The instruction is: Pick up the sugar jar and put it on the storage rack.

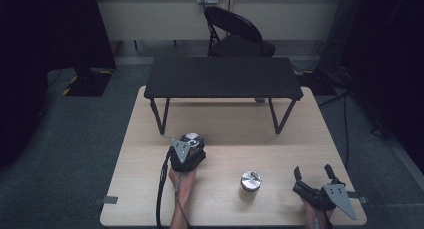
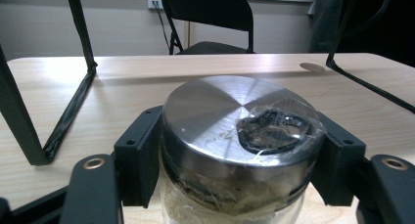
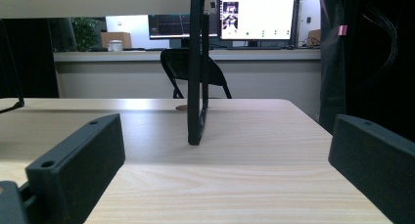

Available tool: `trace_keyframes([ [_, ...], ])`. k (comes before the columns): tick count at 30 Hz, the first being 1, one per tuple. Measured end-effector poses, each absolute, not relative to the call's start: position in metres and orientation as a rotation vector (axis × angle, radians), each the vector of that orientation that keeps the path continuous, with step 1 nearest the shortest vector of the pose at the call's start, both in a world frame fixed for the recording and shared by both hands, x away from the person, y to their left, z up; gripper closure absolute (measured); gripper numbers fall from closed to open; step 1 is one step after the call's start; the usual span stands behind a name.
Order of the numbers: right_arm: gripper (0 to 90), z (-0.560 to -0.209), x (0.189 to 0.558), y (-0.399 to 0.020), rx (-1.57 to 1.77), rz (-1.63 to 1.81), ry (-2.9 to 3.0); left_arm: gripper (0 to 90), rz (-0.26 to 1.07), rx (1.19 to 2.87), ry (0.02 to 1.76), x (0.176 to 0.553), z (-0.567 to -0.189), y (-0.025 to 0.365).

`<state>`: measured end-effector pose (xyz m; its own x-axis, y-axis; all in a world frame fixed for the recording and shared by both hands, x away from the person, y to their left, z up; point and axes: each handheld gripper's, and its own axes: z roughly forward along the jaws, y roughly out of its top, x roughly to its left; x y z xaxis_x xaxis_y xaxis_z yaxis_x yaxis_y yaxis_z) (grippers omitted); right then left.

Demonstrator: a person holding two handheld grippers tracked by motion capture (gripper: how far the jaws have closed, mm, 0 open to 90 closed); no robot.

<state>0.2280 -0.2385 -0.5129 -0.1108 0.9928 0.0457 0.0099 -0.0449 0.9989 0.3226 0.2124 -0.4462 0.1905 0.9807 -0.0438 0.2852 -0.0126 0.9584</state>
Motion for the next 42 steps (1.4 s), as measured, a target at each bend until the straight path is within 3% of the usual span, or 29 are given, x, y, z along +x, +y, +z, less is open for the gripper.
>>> trace_keyframes([
  [20,0.0,-0.511,0.229,-0.238,1.195,1.314,1.287,32.6,0.914,1.499,1.247,0.319,-0.444,0.205],
  [42,0.0,-0.511,0.229,-0.238,1.199,1.312,1.282,32.8,0.934,1.479,1.188,0.311,-0.406,0.205],
])
